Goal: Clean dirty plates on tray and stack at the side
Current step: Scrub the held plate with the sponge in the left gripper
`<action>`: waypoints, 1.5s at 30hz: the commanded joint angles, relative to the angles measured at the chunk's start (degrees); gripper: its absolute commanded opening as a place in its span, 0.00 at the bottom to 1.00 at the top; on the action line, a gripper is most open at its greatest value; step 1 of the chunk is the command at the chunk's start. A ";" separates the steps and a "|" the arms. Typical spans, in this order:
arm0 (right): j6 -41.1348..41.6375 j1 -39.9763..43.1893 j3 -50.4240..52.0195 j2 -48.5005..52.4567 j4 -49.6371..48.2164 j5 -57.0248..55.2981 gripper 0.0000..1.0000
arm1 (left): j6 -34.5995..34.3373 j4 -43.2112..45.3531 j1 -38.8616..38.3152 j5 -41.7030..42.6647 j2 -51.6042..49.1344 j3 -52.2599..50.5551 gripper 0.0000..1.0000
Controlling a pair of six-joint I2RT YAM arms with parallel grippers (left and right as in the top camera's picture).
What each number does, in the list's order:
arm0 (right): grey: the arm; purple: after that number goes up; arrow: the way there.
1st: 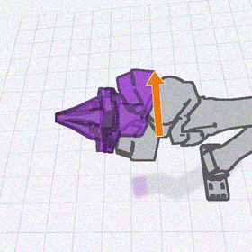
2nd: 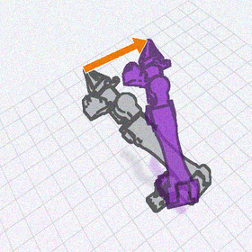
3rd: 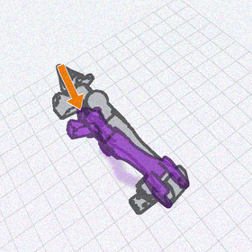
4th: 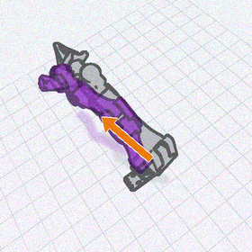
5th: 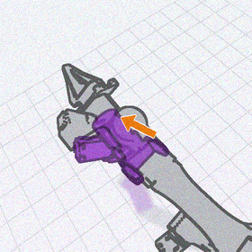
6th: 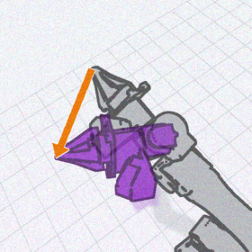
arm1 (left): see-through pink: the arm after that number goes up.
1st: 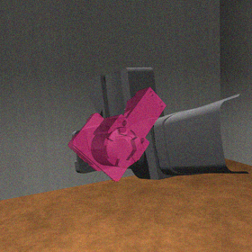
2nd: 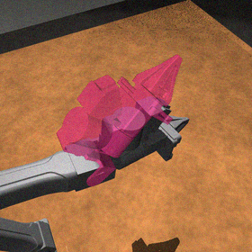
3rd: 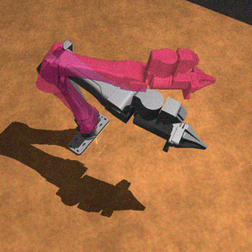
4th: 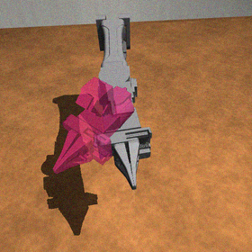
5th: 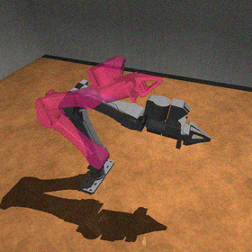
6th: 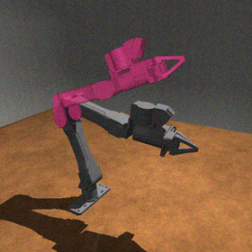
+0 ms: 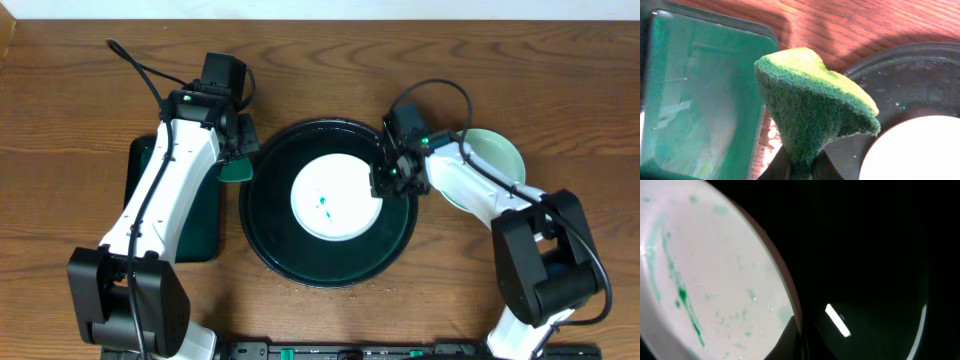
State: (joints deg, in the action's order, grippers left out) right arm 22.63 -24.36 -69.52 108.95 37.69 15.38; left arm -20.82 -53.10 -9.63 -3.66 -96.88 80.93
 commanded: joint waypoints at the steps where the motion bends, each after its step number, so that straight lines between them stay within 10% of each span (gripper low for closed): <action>1: 3.19 -0.50 -3.58 3.30 0.59 2.27 0.01 | -0.31 0.31 -1.25 5.75 -2.34 -0.85 0.07; 25: 3.43 0.35 -4.74 6.95 0.90 4.44 0.01 | -4.59 6.95 -12.63 15.65 -22.45 -1.03 0.07; 33: 3.45 0.24 -4.74 6.95 0.63 4.61 0.01 | 13.55 12.13 -12.63 43.06 -22.93 -1.03 0.07; 38: 3.43 0.24 -4.74 6.95 0.87 4.61 0.01 | 10.25 18.32 -11.82 32.39 -22.93 -0.63 0.07; 45: 3.02 0.24 -4.74 6.95 0.87 4.59 0.01 | -2.45 11.06 -12.02 -4.87 -21.29 3.13 0.07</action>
State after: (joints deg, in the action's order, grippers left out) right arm 25.71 -23.97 -73.78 114.93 38.02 19.29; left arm -18.46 -39.88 -22.57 14.31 -118.04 83.55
